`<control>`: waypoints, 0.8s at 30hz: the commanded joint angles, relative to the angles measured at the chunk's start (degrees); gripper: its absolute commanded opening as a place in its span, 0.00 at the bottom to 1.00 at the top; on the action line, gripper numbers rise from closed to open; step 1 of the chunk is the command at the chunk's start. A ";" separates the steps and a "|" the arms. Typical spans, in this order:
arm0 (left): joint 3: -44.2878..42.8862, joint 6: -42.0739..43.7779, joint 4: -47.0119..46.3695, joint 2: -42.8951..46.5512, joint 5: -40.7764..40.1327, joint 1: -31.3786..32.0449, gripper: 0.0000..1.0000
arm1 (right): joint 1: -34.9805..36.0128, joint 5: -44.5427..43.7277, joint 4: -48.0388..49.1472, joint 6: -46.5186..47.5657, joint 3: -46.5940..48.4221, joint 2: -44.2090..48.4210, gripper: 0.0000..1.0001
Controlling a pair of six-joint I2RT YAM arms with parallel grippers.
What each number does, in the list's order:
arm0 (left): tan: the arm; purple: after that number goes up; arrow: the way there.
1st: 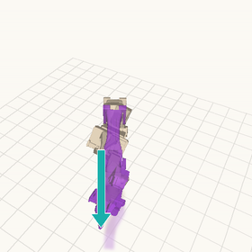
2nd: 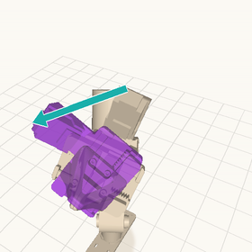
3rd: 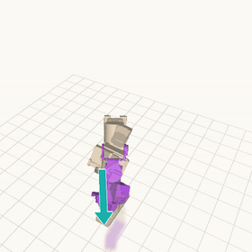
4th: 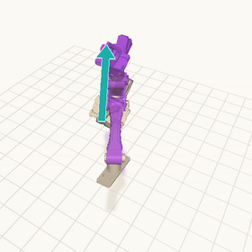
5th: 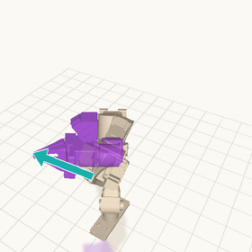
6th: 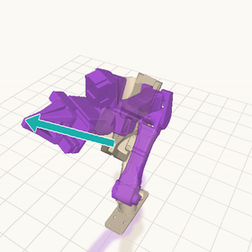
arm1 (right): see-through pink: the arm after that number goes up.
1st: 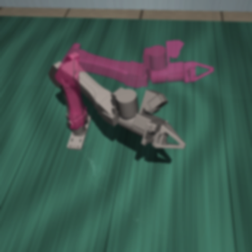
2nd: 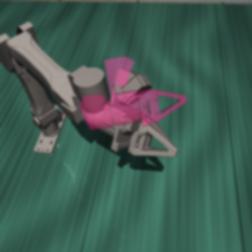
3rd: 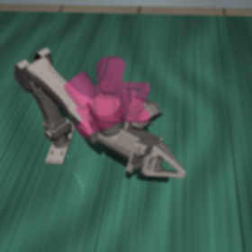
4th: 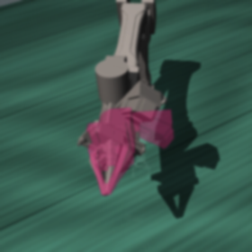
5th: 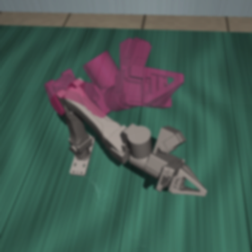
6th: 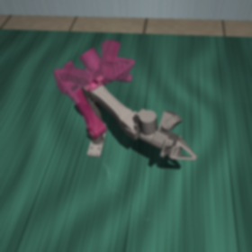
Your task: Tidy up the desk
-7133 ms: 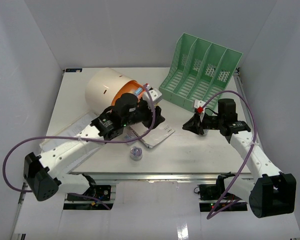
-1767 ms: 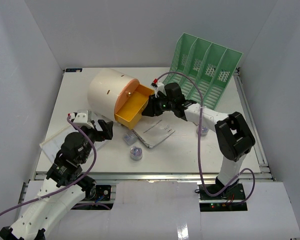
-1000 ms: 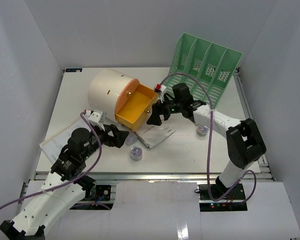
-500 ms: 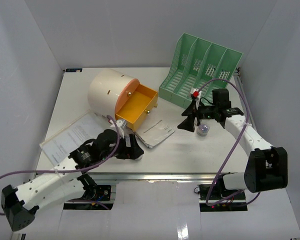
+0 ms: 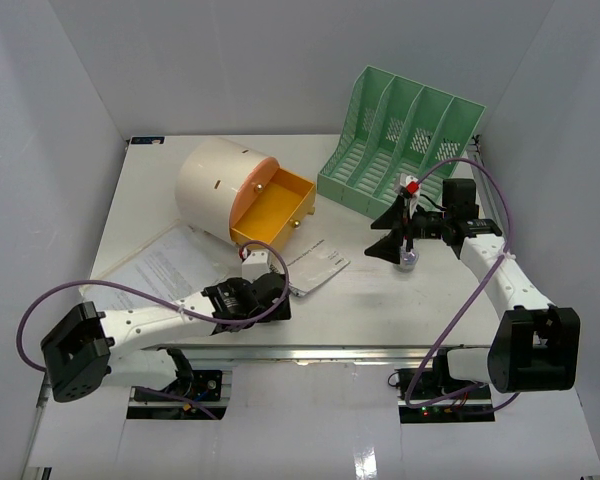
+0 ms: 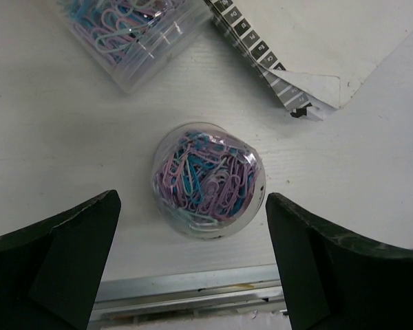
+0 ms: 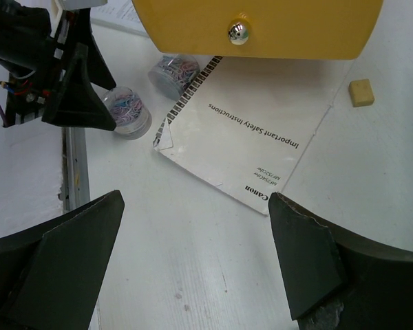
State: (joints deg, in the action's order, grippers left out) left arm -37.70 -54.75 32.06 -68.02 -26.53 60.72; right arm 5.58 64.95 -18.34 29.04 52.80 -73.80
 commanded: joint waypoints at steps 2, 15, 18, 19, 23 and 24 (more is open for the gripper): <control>-2.90 1.24 -6.88 -5.92 -3.35 0.27 0.98 | -0.66 2.90 -0.47 0.93 -0.33 1.12 0.92; -3.17 1.94 -8.49 -9.66 -5.73 0.27 0.73 | -1.54 3.78 -0.56 1.02 -0.50 1.03 0.92; -2.90 2.55 -8.33 -8.97 -5.26 0.27 0.60 | -1.65 3.78 -0.50 1.02 -0.53 0.94 0.92; -2.91 2.90 -8.33 -8.62 -5.01 0.28 0.54 | -1.71 3.78 -0.56 1.02 -0.59 0.94 0.92; -3.96 7.45 -8.51 -6.98 -0.87 1.17 0.40 | -2.02 3.86 -0.56 1.02 -0.68 0.98 0.92; -4.34 9.63 -8.96 -6.48 0.94 1.79 0.38 | -2.06 3.84 -0.53 1.02 -0.65 1.00 0.92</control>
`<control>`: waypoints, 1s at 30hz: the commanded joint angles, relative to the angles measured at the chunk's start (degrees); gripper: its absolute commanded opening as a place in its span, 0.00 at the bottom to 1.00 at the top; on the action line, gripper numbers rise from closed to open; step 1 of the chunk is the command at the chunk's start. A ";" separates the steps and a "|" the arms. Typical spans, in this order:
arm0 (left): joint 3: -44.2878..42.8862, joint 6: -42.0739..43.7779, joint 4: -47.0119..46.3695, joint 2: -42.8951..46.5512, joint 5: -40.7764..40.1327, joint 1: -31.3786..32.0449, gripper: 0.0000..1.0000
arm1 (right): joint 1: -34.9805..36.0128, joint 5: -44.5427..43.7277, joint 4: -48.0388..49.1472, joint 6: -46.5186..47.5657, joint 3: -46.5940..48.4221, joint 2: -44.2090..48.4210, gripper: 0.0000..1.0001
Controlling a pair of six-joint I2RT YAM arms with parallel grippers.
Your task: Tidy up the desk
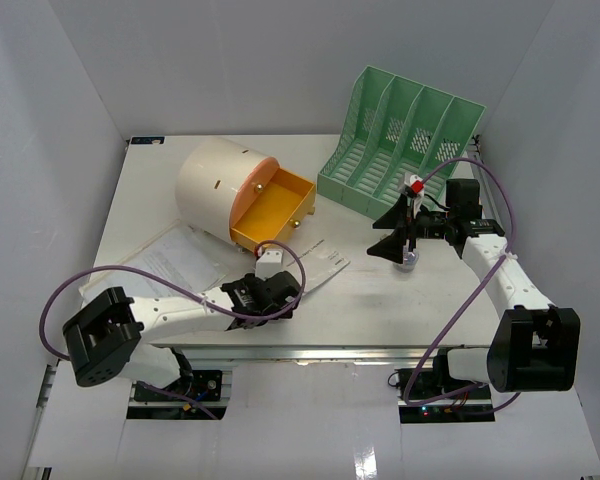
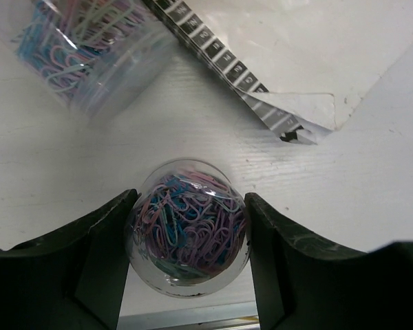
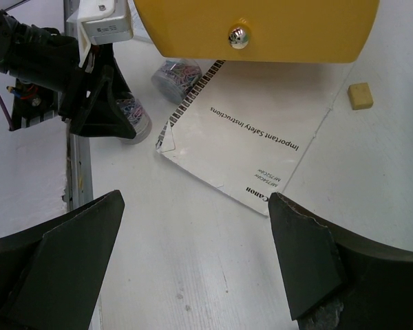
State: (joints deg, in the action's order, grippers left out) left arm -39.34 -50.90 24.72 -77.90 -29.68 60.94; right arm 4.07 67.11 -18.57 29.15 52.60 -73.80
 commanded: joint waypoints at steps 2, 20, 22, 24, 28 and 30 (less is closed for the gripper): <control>-3.64 10.12 -2.52 4.36 9.31 2.27 0.35 | -0.56 1.62 -0.24 0.91 -0.39 0.94 0.92; -33.28 35.47 -1.52 4.13 21.38 -17.24 0.28 | -1.91 2.21 -0.67 1.08 -0.47 1.79 0.92; -37.90 36.83 -1.19 -0.20 21.07 -20.04 0.28 | -2.21 2.39 -0.92 1.22 -0.43 1.82 0.92; -41.62 37.89 -0.81 -3.91 19.79 -21.40 0.28 | -2.54 2.63 -1.35 1.49 -0.26 1.73 0.92; -48.90 40.24 -0.21 -11.40 16.28 -22.70 0.28 | -2.84 2.85 -2.17 1.88 -0.04 1.38 0.91; -51.35 41.03 0.63 -13.85 14.83 -22.77 0.29 | -2.91 2.98 -2.62 2.20 0.22 1.19 0.91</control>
State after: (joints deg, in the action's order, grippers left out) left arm -83.94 -13.57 23.89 -88.38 -11.50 38.40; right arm 1.57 68.11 -19.81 29.89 52.60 -73.45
